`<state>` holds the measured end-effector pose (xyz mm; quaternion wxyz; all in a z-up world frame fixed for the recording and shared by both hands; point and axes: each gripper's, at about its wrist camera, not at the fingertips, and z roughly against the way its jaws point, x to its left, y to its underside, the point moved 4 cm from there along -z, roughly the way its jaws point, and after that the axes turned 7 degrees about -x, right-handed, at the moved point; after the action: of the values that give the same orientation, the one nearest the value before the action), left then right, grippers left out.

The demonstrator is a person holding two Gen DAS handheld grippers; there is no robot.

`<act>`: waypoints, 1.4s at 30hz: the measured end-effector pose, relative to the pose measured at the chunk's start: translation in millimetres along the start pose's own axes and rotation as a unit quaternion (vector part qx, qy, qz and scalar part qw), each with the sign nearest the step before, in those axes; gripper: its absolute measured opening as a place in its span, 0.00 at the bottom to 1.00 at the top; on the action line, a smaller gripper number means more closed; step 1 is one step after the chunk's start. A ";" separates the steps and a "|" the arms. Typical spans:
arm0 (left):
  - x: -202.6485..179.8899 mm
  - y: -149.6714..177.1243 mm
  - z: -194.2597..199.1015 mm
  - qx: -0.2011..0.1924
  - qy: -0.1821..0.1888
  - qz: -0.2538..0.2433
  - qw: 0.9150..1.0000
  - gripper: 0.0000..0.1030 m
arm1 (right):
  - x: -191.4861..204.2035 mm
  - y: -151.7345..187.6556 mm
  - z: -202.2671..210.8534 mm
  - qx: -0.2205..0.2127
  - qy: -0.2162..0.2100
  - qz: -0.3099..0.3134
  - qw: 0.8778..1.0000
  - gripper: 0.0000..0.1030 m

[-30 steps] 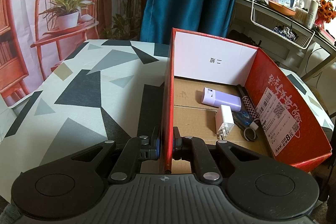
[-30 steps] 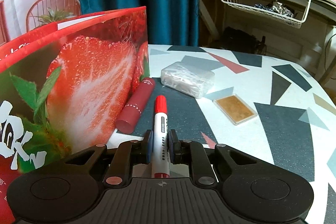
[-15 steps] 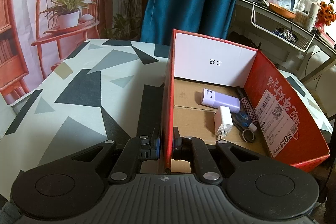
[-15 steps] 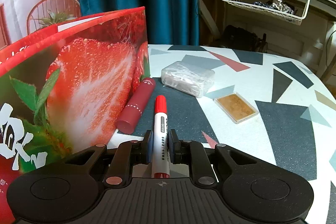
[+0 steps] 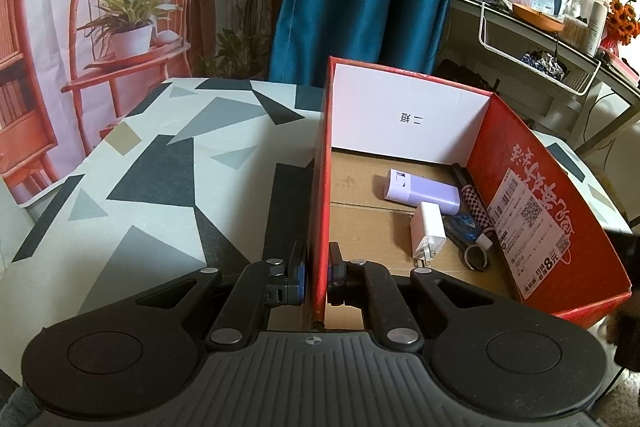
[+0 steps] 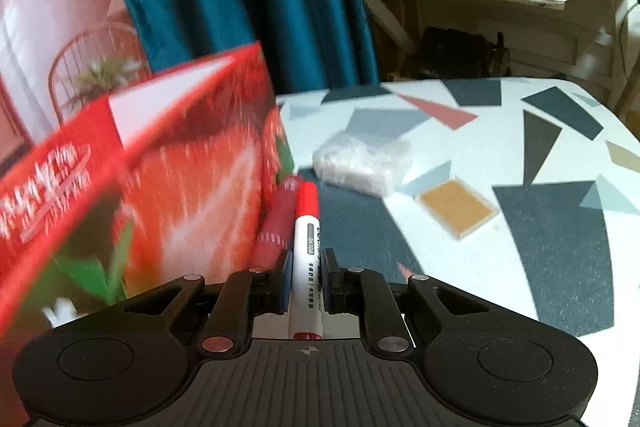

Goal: Organize rigid objects
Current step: 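Lift the white marker and drop it into the red box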

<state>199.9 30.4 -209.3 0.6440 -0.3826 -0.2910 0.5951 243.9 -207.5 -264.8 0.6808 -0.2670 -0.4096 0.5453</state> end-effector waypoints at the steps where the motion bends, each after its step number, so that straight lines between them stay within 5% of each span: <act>1: 0.2 0.0 0.1 0.000 0.001 0.000 1.000 0.10 | -0.9 -5.1 3.0 -0.007 0.000 -0.008 1.000 0.13; 5: 0.3 -0.3 0.1 0.000 0.001 0.001 1.000 0.10 | -0.4 -31.6 22.7 -0.054 -0.005 -0.040 0.998 0.13; 12: 0.6 -0.2 -0.2 -0.001 0.000 0.000 1.000 0.10 | 43.4 -65.7 53.5 -0.117 -0.049 0.035 0.991 0.13; 25: -0.7 -0.2 -0.3 -0.002 0.001 -0.001 1.000 0.10 | 96.8 -53.9 35.0 -0.071 -0.062 0.137 0.986 0.13; 42: -1.9 0.2 -0.2 -0.002 0.001 -0.002 1.000 0.10 | 122.3 -33.9 29.7 -0.026 -0.112 0.175 0.978 0.13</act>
<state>199.8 28.5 -209.5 0.6447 -0.3841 -0.2919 0.5930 244.9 -101.3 -189.3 0.5179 -0.2895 -0.4440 0.6714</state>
